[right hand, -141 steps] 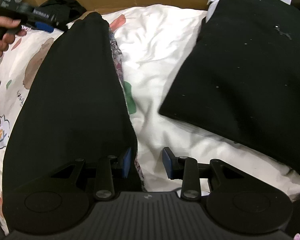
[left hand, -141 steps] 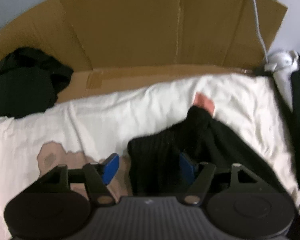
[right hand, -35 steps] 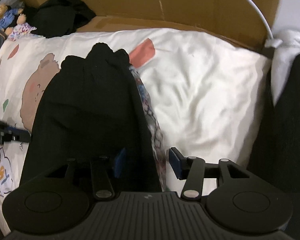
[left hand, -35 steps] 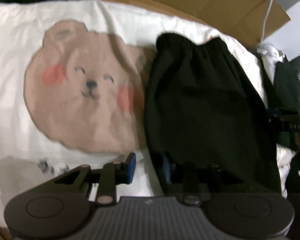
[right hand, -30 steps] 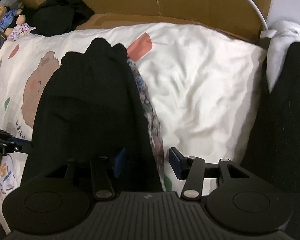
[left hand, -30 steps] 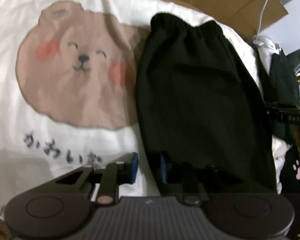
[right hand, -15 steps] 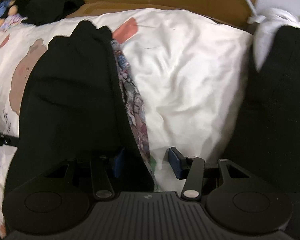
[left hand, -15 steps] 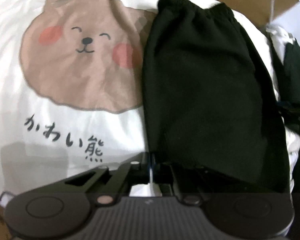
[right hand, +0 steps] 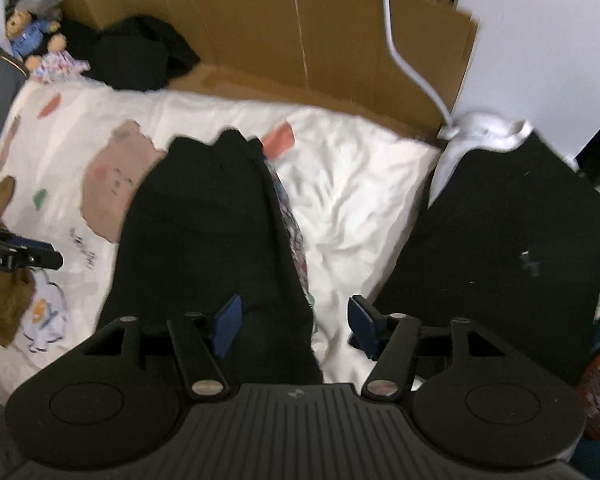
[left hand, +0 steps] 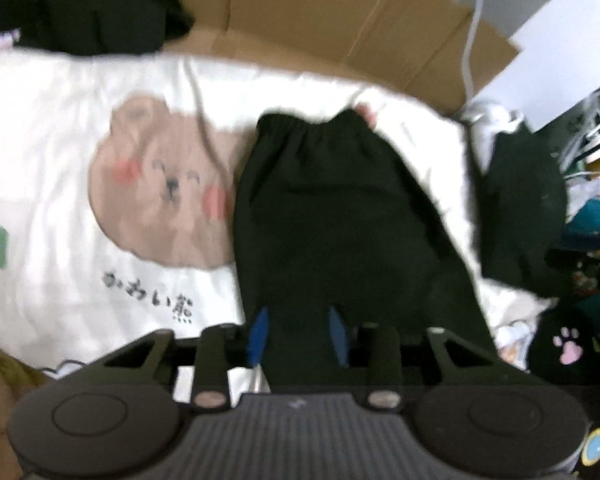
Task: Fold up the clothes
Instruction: 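Open both grippers and lift them away from the trousers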
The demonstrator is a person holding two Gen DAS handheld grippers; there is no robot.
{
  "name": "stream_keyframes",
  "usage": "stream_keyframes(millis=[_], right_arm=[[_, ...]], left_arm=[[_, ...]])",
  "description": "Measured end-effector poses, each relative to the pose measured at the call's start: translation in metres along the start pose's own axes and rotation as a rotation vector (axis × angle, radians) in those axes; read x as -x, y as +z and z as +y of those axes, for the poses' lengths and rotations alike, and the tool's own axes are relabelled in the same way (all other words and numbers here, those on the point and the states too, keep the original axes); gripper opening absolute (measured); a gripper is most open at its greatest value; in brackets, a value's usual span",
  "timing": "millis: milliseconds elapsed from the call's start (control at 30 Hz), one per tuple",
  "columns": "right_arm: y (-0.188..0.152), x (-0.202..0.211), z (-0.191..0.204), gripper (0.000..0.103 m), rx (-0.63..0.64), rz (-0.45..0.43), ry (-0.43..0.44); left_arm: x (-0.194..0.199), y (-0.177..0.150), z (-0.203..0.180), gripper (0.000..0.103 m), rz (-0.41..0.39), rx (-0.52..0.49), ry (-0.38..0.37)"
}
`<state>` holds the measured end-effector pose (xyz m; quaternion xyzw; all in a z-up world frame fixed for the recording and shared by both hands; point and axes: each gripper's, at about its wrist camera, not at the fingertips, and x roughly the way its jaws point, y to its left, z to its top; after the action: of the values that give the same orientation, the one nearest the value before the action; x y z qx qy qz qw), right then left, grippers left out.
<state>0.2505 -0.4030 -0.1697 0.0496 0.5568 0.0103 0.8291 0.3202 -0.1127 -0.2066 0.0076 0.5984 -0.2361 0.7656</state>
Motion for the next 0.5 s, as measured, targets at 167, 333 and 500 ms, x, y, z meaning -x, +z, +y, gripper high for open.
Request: stream_keyframes(millis=[167, 333, 500], right_arm=[[-0.005, 0.045, 0.012, 0.077, -0.026, -0.053, -0.028], [-0.021, 0.074, 0.022, 0.079, -0.069, -0.088, -0.056], [-0.045, 0.094, 0.028, 0.08, -0.12, -0.119, -0.068]], left_arm=[[0.051, -0.011, -0.002, 0.055, -0.08, -0.007, 0.013], [0.09, -0.029, 0.015, 0.058, -0.117, -0.001, 0.035], [0.124, -0.053, 0.034, 0.058, -0.139, 0.012, 0.045]])
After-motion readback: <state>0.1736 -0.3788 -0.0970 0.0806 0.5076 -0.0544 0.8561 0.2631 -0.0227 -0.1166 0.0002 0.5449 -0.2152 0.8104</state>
